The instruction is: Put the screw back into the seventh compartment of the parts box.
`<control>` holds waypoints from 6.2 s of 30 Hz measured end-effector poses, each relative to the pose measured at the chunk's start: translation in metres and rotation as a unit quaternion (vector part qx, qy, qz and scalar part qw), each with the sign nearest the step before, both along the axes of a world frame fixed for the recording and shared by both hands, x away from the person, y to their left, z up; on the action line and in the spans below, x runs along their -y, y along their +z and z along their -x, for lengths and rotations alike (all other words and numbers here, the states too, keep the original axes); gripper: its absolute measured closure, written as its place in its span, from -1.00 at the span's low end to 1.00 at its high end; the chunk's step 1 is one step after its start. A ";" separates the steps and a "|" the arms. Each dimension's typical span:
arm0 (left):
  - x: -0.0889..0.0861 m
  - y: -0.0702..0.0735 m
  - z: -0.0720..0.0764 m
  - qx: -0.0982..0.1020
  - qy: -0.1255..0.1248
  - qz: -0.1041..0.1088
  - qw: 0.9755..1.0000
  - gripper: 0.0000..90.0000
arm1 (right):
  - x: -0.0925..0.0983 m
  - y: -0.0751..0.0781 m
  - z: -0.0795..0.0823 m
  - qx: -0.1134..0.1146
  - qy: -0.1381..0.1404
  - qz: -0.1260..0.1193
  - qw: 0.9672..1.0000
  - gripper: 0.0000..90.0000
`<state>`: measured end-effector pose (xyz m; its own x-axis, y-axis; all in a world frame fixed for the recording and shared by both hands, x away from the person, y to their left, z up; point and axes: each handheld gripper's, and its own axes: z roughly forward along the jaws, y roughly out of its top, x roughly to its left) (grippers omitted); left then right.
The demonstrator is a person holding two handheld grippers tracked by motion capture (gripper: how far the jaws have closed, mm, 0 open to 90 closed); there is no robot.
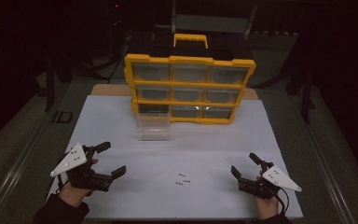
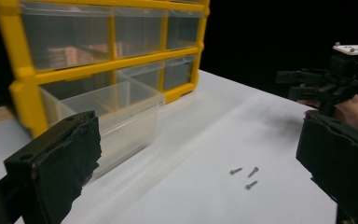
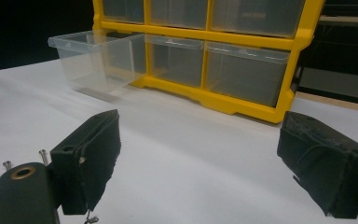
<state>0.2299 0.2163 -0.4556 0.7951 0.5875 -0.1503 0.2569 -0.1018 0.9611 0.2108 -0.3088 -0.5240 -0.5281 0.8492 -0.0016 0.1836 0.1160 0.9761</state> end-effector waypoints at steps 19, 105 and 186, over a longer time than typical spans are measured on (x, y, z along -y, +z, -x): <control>0.072 0.008 -0.028 -0.017 -0.097 -0.027 0.995 -1.00 | 0.000 0.000 0.000 -0.002 0.006 -0.002 1.000 -0.70; 0.188 -0.074 -0.067 -0.097 -0.203 -0.271 0.936 0.92 | -0.001 -0.002 -0.002 -0.016 0.013 0.001 1.000 -0.70; 0.113 -0.004 -0.166 -0.204 0.089 -0.219 0.950 0.71 | -0.003 -0.003 -0.002 -0.022 0.021 0.000 1.000 -0.69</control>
<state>0.3964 0.1028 -0.4599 0.6052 0.7848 -0.1339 0.6496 -0.3895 0.6529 0.2132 -0.3063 -0.5268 -0.5625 0.8265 0.0222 0.2223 0.1253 0.9669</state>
